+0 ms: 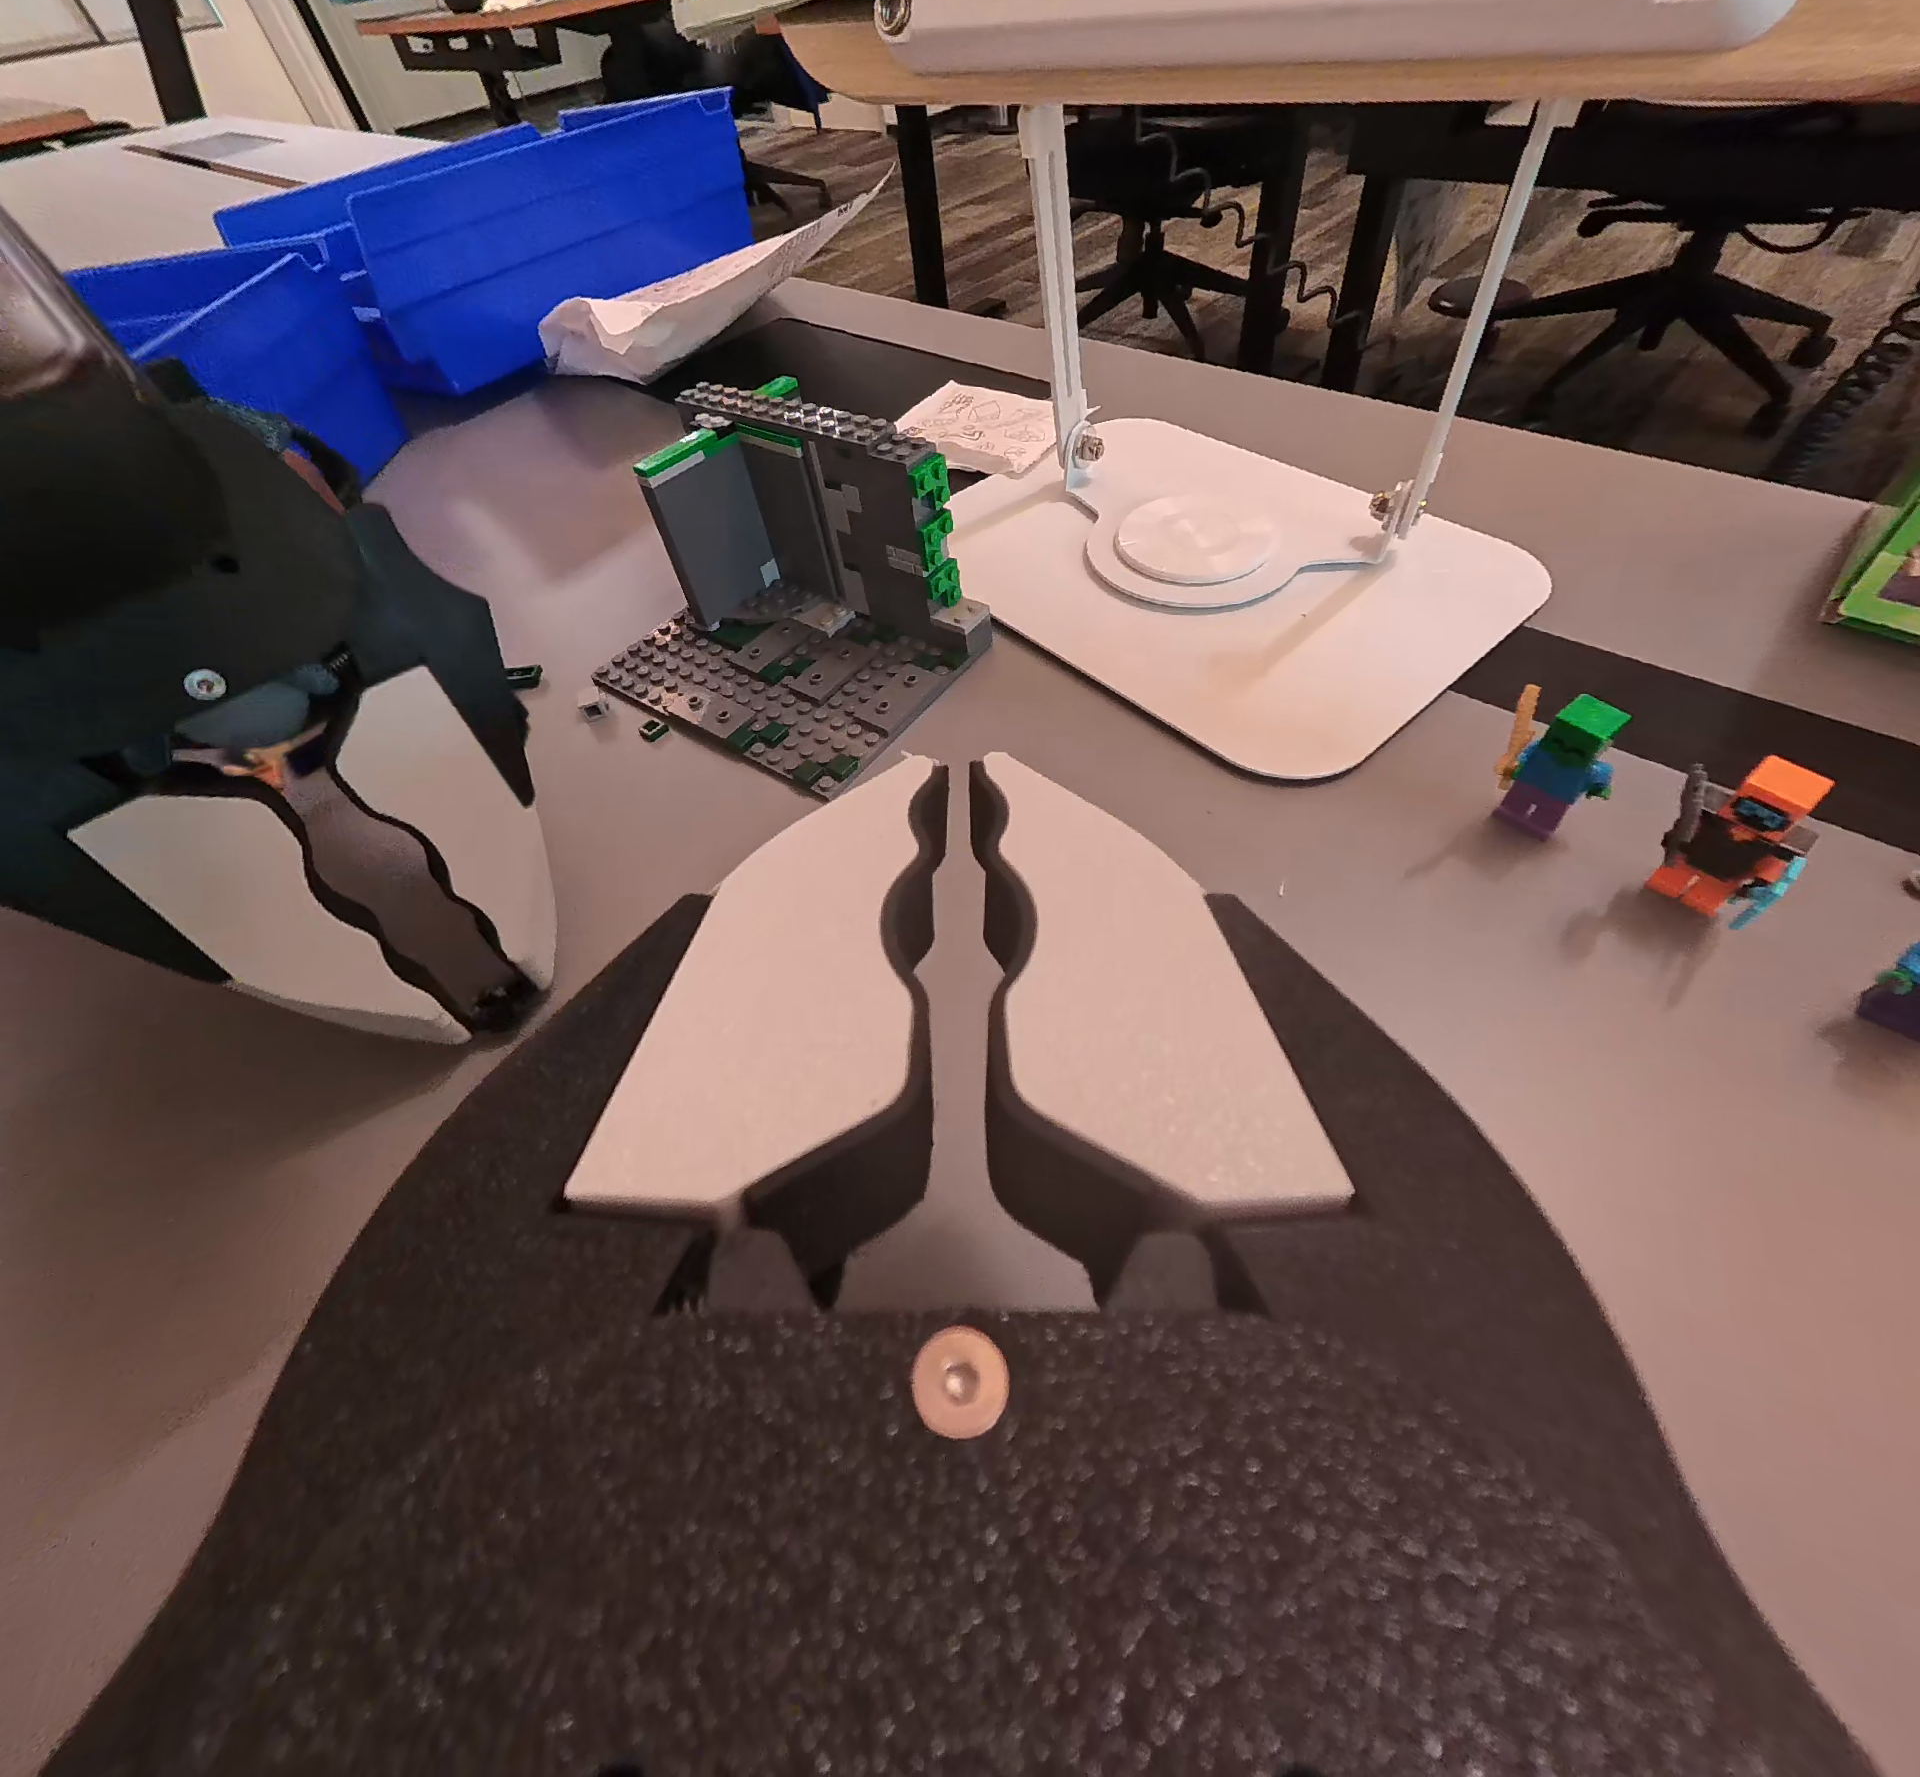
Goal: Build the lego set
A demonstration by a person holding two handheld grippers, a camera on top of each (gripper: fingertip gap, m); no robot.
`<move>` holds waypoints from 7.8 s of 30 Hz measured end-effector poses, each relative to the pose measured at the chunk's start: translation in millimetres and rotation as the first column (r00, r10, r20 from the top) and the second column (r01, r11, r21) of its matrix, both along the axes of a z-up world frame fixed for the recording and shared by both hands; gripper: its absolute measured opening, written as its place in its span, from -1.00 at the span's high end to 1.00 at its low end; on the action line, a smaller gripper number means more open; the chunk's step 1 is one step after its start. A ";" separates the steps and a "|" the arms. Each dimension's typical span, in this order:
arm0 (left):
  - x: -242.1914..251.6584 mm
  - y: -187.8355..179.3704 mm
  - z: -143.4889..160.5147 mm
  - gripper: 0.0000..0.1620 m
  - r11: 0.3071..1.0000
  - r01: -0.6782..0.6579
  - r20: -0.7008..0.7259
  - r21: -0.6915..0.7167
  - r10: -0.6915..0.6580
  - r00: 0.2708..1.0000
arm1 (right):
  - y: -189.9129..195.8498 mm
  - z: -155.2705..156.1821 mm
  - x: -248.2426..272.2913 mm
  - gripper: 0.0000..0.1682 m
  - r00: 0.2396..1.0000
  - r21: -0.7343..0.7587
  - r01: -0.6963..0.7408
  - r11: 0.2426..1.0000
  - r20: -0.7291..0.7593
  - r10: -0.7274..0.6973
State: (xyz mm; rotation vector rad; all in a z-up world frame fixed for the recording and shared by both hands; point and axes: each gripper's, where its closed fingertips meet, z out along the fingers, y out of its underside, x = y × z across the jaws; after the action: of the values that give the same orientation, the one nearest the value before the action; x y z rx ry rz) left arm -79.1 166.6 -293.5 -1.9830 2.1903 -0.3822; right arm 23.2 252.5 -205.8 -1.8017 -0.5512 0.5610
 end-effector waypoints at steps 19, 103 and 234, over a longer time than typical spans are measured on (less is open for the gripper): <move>17.9 -30.2 24.2 0.61 0.968 -0.248 0.283 0.038 0.227 0.932 | 0.3 -8.1 -2.6 0.96 1.000 -0.018 -0.006 1.000 0.014 0.007; -4.1 -32.7 90.9 0.72 0.992 -0.086 0.698 -0.091 0.125 0.705 | -97.7 14.4 -98.4 0.81 0.824 0.231 -0.567 0.790 0.154 0.546; -168.7 -3.7 -5.9 1.00 0.975 -0.196 -0.376 0.107 0.222 0.900 | -96.8 -5.0 -88.6 0.89 0.787 0.090 -0.616 0.783 0.123 0.605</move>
State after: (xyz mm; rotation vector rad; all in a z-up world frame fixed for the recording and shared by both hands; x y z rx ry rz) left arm -247.8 162.9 -299.4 -2.3922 2.1221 0.1249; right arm -65.4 155.8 -210.8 -1.5086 -1.2323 0.8652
